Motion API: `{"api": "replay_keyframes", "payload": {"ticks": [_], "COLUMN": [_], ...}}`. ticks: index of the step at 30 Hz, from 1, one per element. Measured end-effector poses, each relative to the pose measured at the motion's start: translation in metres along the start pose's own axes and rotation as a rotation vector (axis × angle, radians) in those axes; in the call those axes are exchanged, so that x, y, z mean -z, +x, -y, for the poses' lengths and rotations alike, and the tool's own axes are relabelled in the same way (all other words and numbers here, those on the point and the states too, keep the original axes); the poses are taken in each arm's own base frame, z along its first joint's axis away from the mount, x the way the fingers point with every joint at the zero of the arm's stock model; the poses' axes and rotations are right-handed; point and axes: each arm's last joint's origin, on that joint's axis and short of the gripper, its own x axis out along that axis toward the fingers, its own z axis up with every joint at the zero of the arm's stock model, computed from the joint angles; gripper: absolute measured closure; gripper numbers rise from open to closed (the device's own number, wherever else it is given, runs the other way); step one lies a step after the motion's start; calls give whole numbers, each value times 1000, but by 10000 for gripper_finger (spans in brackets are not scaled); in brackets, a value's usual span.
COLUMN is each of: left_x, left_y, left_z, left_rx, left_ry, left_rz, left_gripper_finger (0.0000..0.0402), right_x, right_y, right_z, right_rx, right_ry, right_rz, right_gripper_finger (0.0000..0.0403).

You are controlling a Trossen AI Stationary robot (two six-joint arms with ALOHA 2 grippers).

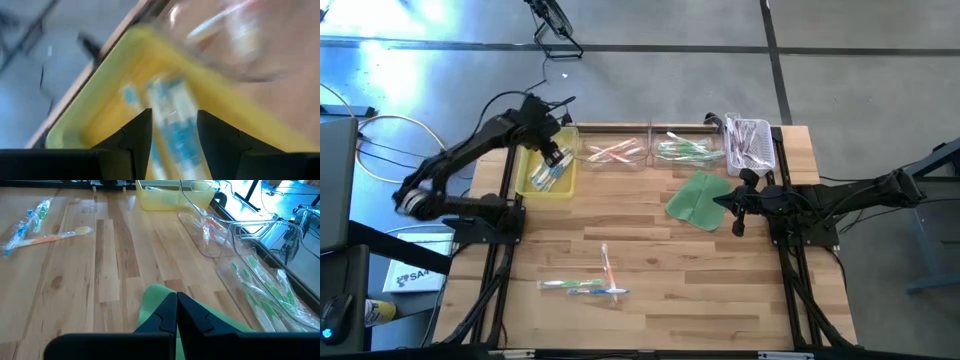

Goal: Pick & Place Toothbrushes
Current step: Put the orange toothbrush into the left transparent bin

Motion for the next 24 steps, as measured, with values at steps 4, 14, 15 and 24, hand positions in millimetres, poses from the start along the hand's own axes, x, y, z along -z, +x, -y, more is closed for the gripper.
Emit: {"api": "replay_keyframes", "payload": {"ticks": [4,14,15,24], "left_x": [13,45,46,46], "left_y": [-34,-96,-98,-89], "left_z": [26,79,82,123], "left_rx": [62,310,331,444], "left_ry": [74,224,239,415], "left_rz": [201,662,701,860], "left_gripper_finger": [249,249,249,249], "right_x": [0,0,0,-3], "right_y": [0,0,0,0], "right_z": [0,0,0,0], "right_rx": [1,0,-1,-2], "right_ry": [-3,-1,-1,15], "right_rz": [0,0,0,28], "right_gripper_finger": [401,401,401,401]}}
